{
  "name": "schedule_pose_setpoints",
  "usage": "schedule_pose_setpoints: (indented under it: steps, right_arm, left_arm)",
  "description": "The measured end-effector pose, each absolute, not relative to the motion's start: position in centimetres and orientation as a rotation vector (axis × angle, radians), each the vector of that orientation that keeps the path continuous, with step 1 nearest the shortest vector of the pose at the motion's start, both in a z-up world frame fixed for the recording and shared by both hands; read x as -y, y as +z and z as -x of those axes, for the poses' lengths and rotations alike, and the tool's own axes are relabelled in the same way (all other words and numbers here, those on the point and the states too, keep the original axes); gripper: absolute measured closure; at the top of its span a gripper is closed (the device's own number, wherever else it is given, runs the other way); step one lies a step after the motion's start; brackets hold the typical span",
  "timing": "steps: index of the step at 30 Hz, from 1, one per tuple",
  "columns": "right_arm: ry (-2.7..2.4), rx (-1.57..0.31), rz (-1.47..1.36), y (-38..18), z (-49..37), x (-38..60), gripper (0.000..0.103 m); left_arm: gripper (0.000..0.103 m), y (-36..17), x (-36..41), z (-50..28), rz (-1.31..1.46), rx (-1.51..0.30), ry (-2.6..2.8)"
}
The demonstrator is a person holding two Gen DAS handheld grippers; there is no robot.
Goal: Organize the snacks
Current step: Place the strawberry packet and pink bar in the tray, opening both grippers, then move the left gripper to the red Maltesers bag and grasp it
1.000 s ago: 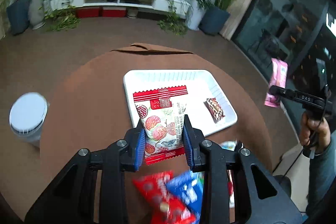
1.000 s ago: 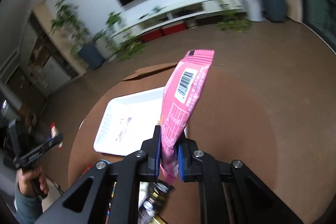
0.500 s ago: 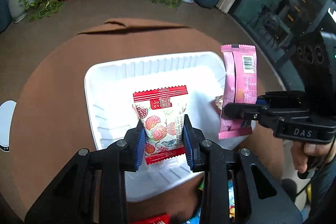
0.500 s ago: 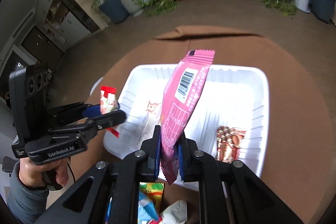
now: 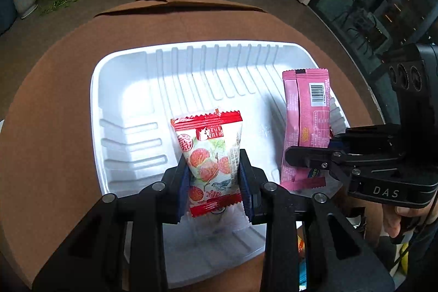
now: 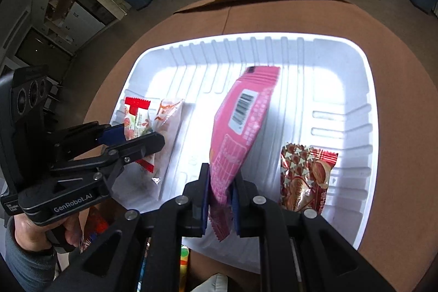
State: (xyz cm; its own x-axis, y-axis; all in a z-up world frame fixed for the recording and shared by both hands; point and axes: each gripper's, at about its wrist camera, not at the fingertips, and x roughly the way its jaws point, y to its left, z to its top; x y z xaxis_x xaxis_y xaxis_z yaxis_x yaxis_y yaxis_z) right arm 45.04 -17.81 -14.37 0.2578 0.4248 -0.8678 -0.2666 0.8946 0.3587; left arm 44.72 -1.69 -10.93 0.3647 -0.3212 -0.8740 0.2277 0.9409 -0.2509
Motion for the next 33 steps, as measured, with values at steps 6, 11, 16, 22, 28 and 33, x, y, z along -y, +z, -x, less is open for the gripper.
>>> schedule_pose_setpoints:
  steps: [6,11,16,22,28,33]
  right_arm:
    - [0.46,-1.227,-0.145,-15.4,-44.4,17.4,0.08]
    - [0.456,-1.219,-0.147,-15.3,-44.1,17.4,0.063]
    - [0.456,-1.183,-0.162,-14.1,-43.7,18.1,0.053]
    - [0.433,-1.069,-0.214,-9.9,-42.7,20.4,0.041]
    - [0.445,-0.847,-0.314,-2.9,-37.4,24.3,0.021]
    - [0.465,-0.725,-0.355,-0.1,-31.0,26.0,0.012]
  left_arm:
    - [0.06,-12.2,2.8,-44.6,0.076,-1.152,-0.331]
    - [0.053,-12.3,2.9,-44.5,0.076,-1.144,-0.326]
    - [0.044,-10.1,2.0,-43.1,0.097,-1.112,-0.327]
    - [0.032,-5.4,0.3,-41.2,0.15,-1.017,-0.336]
    - [0.019,1.4,-2.2,-37.0,0.199,-0.85,-0.344]
    - [0.012,4.9,-4.0,-31.7,0.237,-0.76,-0.349]
